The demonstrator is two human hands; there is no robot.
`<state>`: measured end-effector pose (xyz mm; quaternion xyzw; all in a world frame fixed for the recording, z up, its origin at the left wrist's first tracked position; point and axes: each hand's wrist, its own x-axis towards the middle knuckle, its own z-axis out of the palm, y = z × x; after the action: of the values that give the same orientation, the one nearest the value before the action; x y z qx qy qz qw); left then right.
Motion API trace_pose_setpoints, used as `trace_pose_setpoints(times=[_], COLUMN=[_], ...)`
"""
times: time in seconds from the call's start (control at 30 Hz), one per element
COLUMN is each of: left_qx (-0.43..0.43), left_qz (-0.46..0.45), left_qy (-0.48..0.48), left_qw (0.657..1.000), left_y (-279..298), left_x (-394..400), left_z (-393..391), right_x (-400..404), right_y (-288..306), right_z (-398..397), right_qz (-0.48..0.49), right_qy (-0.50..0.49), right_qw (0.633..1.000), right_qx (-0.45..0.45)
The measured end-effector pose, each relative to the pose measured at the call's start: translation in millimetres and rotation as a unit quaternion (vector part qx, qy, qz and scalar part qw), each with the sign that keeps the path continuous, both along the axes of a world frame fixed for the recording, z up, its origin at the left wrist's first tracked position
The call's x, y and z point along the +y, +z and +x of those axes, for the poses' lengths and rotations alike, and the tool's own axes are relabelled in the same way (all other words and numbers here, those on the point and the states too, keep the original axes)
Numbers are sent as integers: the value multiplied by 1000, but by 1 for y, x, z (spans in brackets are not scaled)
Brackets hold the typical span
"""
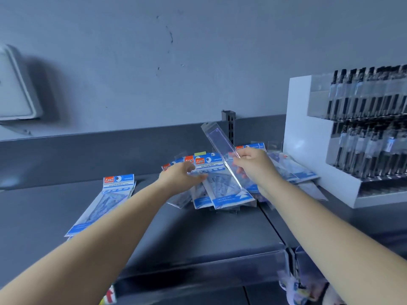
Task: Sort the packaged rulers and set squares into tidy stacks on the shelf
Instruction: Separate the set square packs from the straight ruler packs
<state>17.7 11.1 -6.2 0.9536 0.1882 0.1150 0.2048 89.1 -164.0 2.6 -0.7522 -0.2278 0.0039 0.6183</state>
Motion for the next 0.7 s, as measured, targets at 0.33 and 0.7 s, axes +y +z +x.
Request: trace_pose_setpoints(times=[0.33,0.7], left_qx=[23,-11], left_qz=[1,-120], left_qy=[98,128], left_qw=[995,984], left_y=[-8,-9], left_x=[-24,-17], left_z=[5,-6], right_x=[-4,-5], right_y=[-13,-12], right_z=[0,-6], right_qz=[82,42], right_qy=[35,54], right_qw=[995,997], right_qx=[40,38])
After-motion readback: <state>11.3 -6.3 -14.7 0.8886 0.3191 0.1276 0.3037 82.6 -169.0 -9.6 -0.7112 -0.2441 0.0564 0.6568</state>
